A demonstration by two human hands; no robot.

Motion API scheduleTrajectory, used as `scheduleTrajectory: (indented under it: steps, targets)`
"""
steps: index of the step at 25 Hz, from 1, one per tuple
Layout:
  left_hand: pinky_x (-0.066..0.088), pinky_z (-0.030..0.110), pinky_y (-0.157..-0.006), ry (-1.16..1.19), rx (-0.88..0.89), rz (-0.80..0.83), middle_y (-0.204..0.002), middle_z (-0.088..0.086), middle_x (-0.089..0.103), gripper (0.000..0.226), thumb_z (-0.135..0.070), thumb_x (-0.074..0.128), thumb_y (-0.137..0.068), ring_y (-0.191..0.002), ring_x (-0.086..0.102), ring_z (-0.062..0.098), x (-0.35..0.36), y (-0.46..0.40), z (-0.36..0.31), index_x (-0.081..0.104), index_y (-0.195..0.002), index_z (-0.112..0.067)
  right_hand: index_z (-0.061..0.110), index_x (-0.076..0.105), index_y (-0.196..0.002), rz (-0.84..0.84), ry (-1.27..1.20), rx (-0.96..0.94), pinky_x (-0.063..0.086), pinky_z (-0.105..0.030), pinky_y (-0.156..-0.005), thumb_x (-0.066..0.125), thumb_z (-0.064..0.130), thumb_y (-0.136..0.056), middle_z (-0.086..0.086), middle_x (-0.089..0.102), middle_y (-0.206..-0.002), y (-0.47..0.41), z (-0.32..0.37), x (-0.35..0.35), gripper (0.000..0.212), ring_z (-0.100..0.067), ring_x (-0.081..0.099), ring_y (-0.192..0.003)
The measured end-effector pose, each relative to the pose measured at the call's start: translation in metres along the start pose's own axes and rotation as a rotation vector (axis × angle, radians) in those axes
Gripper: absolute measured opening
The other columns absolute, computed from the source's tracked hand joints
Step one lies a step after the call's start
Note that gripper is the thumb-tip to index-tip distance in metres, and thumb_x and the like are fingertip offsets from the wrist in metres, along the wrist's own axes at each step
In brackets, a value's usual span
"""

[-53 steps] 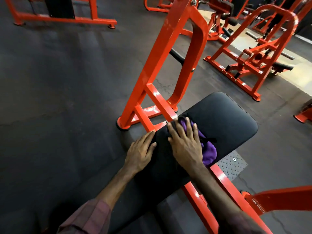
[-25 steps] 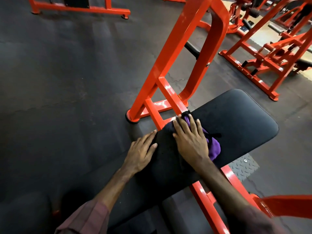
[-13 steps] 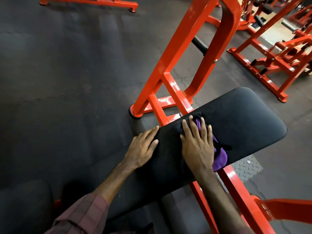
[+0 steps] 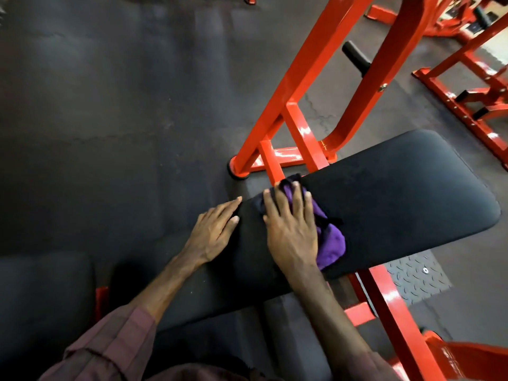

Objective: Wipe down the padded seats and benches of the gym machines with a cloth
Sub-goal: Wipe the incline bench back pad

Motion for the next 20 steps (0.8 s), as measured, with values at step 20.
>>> scheduleTrajectory:
  steps: [20]
  targets:
    - [0.03,0.046,-0.119,-0.001,-0.132,0.095,-0.159,-0.009,0.045,0.063,-0.063,0.023,-0.105,-0.143,0.043,0.017,-0.008,0.018,0.032,0.026,-0.165,-0.041,0.019,0.049,-0.155,-0.085,-0.001,0.044,0.02,-0.058,-0.127,0.048,0.035,-0.108,-0.005,0.046,-0.162,-0.016,0.014,0.01,0.05,-0.04,0.028,-0.156]
Point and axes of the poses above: each hand's wrist, its own y-axis away from the middle knuckle, its own x-axis out of the palm, z = x × y, the point moved 2 cm from there along -y, towards the middle knuckle
